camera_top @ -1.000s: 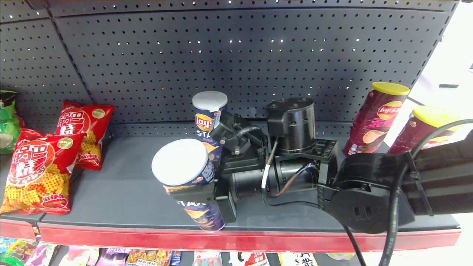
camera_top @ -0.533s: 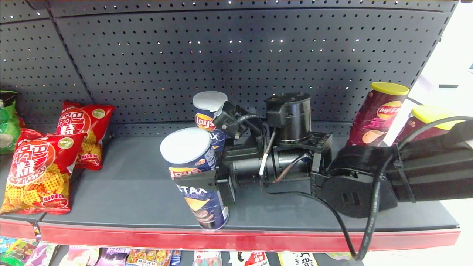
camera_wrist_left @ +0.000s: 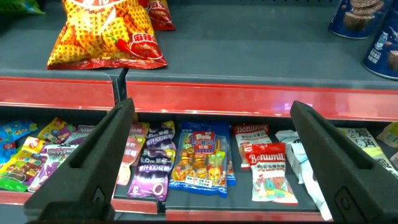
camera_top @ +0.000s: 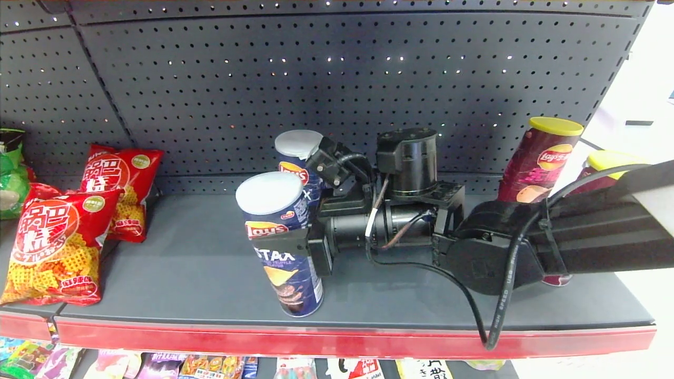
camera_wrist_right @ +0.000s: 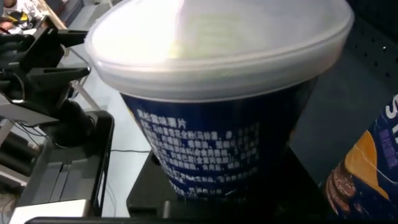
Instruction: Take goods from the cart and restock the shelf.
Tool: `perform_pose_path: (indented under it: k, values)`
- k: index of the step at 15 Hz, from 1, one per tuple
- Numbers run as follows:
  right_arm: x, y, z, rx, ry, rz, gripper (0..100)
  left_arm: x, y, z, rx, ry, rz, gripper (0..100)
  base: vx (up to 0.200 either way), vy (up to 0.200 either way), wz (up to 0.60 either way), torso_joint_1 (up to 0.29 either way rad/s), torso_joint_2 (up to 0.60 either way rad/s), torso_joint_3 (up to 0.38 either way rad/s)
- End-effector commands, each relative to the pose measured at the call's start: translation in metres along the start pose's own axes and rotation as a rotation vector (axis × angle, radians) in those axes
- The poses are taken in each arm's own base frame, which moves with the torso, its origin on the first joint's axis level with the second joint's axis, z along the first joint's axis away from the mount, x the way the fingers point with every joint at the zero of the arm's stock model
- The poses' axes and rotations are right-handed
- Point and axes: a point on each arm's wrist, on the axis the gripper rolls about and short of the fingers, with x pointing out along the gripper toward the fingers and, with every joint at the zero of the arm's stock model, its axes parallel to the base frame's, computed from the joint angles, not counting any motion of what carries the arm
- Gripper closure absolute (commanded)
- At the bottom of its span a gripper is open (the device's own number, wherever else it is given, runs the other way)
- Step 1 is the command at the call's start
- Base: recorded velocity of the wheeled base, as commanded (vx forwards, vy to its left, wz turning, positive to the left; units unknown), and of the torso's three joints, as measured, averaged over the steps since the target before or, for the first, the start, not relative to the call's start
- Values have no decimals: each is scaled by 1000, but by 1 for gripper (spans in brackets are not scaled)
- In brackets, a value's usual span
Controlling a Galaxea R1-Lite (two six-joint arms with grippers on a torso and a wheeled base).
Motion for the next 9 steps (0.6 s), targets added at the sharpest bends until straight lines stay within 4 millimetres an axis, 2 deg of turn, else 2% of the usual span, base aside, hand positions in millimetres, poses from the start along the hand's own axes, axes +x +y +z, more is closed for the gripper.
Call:
perform_pose_path:
  k: [1,7,8,9]
  values:
    - [1,-3,-4,5,7,-6,100,0,0,0,0,2,0,0,0,0,0,0,0,0]
    - [-2,-9,-9,9,8,-21,100,0,0,0,0,2,0,0,0,0,0,0,0,0]
    - [-3,-9,-10,11,10,-22,0,0,0,0,0,2,0,0,0,0,0,0,0,0]
    - [-5,-11,-11,14,13,-28,0,0,0,0,0,2,0,0,0,0,0,0,0,0]
